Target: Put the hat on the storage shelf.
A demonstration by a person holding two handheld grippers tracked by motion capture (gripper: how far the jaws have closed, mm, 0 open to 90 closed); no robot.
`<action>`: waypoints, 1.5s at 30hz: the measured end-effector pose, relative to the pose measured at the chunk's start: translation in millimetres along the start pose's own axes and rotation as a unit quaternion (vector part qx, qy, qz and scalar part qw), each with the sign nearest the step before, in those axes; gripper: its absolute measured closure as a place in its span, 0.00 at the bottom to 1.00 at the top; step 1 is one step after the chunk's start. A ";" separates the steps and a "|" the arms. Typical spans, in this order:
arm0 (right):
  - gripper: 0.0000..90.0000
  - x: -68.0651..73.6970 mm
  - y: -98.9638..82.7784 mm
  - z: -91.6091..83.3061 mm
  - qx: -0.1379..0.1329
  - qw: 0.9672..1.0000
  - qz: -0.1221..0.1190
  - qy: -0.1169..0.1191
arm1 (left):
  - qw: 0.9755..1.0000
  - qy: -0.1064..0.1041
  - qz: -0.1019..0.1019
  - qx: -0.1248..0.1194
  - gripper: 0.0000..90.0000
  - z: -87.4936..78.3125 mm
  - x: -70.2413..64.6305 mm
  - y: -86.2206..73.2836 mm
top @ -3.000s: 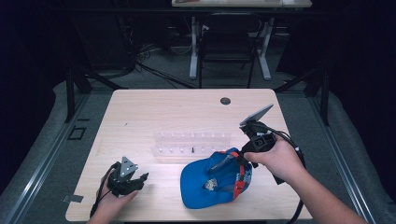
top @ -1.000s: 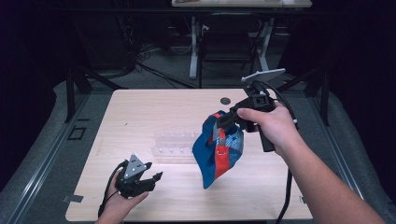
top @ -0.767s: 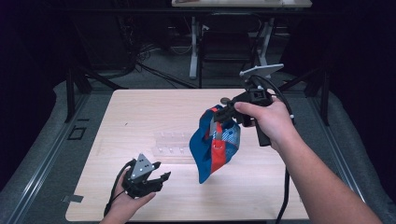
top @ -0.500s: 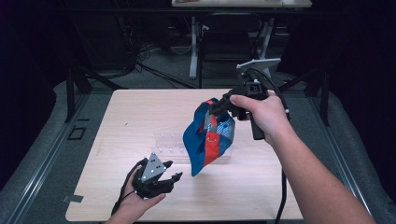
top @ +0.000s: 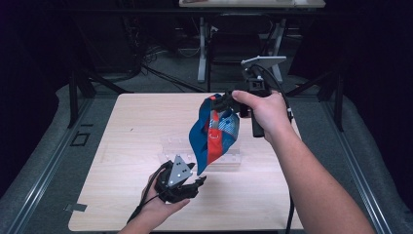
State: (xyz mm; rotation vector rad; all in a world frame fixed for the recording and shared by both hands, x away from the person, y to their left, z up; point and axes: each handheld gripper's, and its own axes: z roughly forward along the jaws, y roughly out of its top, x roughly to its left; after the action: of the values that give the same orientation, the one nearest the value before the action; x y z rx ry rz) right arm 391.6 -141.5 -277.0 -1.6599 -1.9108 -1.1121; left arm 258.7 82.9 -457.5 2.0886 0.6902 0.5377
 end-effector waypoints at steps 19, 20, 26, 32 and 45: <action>0.87 0.4 4.1 6.8 -0.012 1.000 0.003 0.024 | 0.998 0.043 -0.039 0.017 0.97 6.2 46.3 3.8; 0.87 0.3 4.5 8.1 -0.014 1.000 0.002 0.024 | 0.998 0.043 -0.036 0.017 0.97 5.9 48.6 4.3; 0.87 -1.3 8.3 17.6 -0.020 0.999 0.001 0.032 | 0.998 0.026 -0.053 0.012 0.98 6.1 62.0 5.0; 0.87 -2.7 11.2 27.3 -0.021 0.999 0.001 0.029 | 0.998 0.017 -0.066 0.007 0.98 10.0 69.1 1.1; 0.87 -14.0 10.2 35.3 -0.010 1.000 0.009 0.026 | 0.997 0.004 -0.073 0.008 0.98 30.8 68.4 -4.0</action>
State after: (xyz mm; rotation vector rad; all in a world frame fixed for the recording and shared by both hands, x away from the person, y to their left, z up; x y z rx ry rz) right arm 411.9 -123.9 -305.6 -1.6396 -1.8562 -1.1599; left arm 327.5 110.7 -469.2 2.0329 0.8460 0.4606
